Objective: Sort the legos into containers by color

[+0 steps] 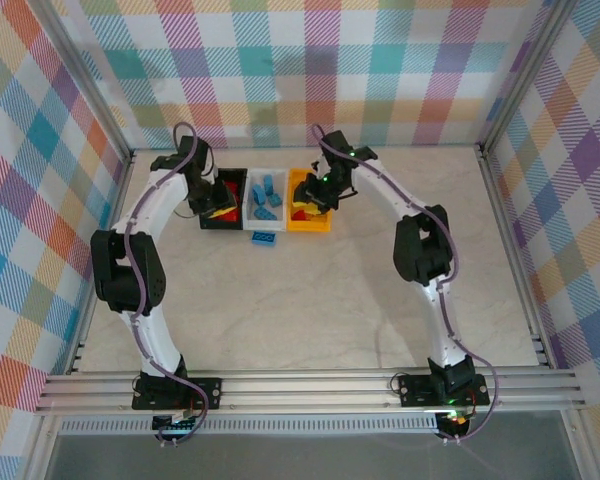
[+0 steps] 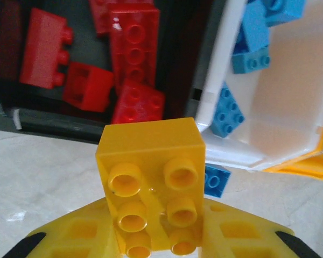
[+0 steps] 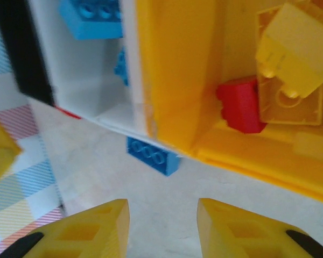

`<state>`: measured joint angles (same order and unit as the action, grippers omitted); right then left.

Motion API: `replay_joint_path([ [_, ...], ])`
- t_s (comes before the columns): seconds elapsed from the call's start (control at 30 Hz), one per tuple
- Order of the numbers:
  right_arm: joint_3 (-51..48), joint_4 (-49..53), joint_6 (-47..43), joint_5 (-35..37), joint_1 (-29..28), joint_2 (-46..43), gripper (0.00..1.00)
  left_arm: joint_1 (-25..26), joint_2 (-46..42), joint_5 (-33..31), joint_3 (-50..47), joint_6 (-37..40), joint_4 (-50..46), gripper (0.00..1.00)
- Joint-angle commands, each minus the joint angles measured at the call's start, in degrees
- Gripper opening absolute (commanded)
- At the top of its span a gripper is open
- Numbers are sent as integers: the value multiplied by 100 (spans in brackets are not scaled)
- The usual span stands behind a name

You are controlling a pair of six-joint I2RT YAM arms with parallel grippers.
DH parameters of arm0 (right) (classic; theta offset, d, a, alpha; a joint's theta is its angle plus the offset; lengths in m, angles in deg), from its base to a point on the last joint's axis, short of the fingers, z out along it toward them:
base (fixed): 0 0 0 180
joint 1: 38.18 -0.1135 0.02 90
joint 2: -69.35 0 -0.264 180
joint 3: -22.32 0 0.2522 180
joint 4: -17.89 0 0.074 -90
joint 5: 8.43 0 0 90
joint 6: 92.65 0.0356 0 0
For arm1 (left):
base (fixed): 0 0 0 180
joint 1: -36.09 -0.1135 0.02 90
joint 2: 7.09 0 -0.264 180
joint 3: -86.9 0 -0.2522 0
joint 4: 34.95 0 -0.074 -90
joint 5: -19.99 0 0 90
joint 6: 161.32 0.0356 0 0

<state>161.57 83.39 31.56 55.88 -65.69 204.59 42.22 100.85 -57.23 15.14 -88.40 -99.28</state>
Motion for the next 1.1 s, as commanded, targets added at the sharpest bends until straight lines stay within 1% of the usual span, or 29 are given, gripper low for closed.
replay_joint_path([
  [0.0, 439, 744, -501, 350, -76, 350, 39, -46, -273, 85, -168, 82, 14, 27],
  [0.2, 1050, 1002, -657, 547, -144, 763, 38, -123, -323, 137, -261, 86, 3, 27],
  [0.37, 1154, 995, -697, 687, -158, 881, 37, -196, -388, 194, -332, 87, 3, 27],
  [0.8, 1925, 1301, -890, 702, -281, 1535, 36, -370, -436, 348, -509, 58, 63, 27],
  [0.87, 1934, 1318, -892, 759, -307, 1571, 35, -384, -438, 356, -509, 56, 56, 27],
  [1.07, 1927, 1405, -977, 1106, -317, 1611, 22, -402, -436, 375, -470, 56, 36, 27],
])
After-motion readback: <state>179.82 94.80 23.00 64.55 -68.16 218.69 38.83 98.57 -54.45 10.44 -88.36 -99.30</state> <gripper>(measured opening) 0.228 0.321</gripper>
